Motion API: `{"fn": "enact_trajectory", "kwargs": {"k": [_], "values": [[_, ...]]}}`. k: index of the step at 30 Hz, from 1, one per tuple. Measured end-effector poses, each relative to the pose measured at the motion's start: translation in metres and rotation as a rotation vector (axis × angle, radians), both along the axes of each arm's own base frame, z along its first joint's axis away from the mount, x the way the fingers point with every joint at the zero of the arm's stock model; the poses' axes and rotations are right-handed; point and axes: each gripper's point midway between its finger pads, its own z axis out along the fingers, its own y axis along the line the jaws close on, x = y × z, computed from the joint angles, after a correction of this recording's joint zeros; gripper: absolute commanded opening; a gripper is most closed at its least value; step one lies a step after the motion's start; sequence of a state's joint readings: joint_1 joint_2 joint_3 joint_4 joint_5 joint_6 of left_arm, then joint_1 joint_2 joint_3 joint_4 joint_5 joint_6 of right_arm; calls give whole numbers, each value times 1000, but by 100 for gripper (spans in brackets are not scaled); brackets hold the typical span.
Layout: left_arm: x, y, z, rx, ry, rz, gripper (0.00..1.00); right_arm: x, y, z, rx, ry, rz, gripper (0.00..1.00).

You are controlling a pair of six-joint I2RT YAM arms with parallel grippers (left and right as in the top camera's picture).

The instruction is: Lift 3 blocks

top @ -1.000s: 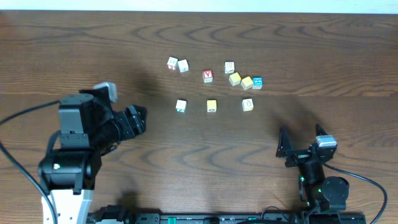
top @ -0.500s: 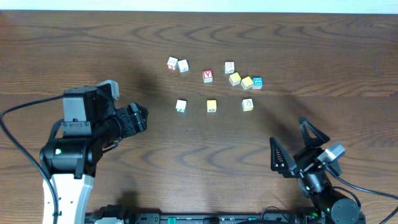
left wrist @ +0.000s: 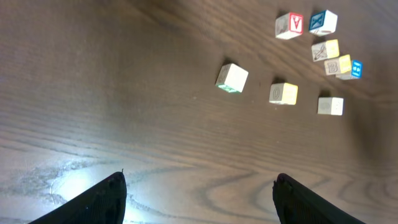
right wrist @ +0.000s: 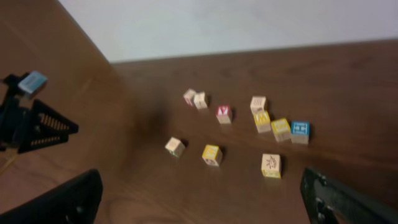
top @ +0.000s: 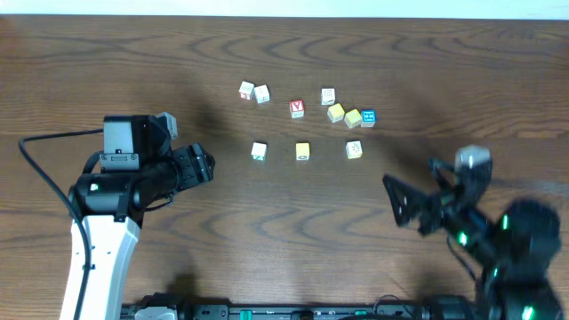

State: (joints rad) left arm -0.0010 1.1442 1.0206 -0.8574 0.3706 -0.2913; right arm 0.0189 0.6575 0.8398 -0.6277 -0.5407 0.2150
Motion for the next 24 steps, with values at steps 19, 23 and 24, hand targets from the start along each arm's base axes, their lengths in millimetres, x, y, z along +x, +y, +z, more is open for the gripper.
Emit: {"fn": "enact_trajectory", "kwargs": {"k": [19,23,24], "values": [[3,0,-15,-1,57,-1,76,35,55,-111,-119,670,113,99],[3,0,-15,-1,58,-1,76,45,52,-116,-290,766,37,99],[3,0,-15,-1,57,-1,76,55,50,-116,-317,762,3,99]]}}
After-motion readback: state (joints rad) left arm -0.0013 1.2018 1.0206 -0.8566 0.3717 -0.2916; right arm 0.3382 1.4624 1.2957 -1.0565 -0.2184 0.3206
